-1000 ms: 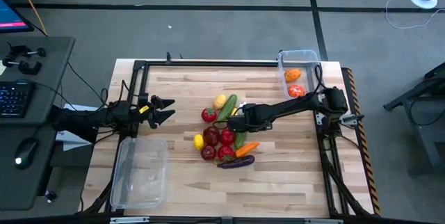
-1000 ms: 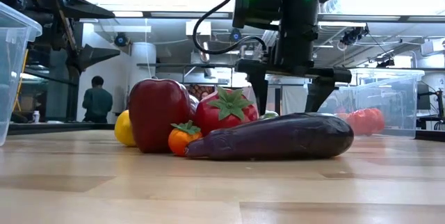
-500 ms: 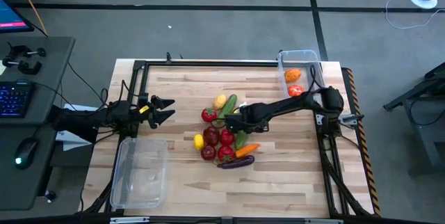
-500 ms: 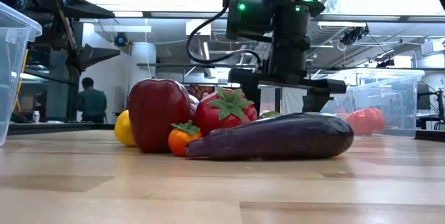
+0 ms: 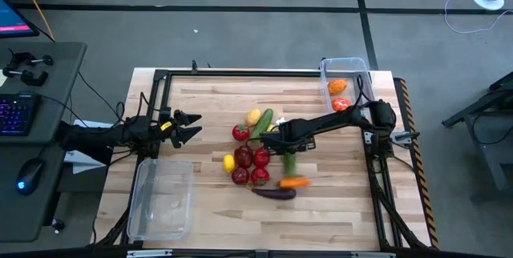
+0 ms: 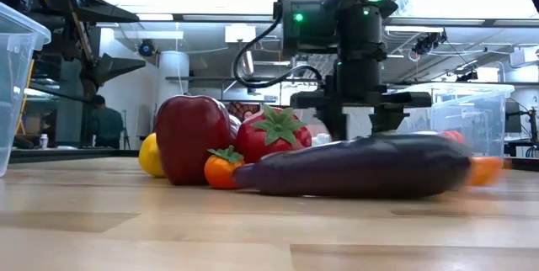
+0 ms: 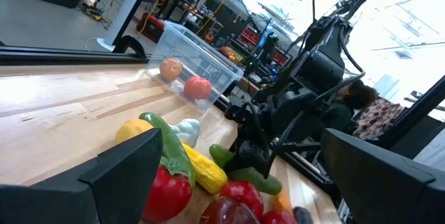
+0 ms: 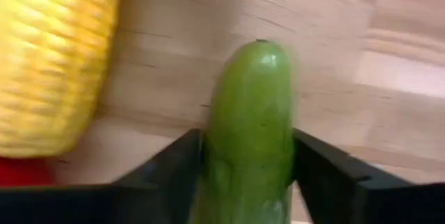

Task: Sort produce into baskets
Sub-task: Put the bottom green cucumber into the top transparent bin

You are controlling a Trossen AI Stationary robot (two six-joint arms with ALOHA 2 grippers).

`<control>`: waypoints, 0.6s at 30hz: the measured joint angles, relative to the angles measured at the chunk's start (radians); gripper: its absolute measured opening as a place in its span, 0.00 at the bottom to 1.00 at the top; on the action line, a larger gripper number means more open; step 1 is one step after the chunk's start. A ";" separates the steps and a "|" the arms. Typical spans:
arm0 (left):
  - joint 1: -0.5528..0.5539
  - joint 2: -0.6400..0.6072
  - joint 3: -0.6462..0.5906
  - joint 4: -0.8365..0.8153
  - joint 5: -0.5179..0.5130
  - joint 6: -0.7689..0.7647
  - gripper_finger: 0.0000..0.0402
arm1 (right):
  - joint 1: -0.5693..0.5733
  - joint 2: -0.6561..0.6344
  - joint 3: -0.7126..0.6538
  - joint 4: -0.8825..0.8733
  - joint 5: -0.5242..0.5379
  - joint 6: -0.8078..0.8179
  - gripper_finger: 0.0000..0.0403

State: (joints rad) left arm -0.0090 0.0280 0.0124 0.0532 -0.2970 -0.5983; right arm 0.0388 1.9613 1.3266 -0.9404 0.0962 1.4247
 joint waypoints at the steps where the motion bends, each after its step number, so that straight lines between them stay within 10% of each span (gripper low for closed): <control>1: 0.000 0.000 0.000 0.000 0.000 0.000 0.94 | -0.001 -0.004 0.000 -0.009 0.004 -0.022 0.38; 7: 0.000 0.000 0.000 0.000 -0.001 0.000 0.94 | -0.020 -0.174 0.000 -0.019 0.076 -0.124 0.28; 18: 0.000 0.000 0.000 0.000 -0.002 0.000 0.94 | -0.196 -0.700 0.003 -0.315 0.558 -0.171 0.29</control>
State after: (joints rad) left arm -0.0090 0.0280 0.0124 0.0533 -0.2989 -0.5983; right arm -0.1571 1.2614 1.3300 -1.2557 0.6540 1.2541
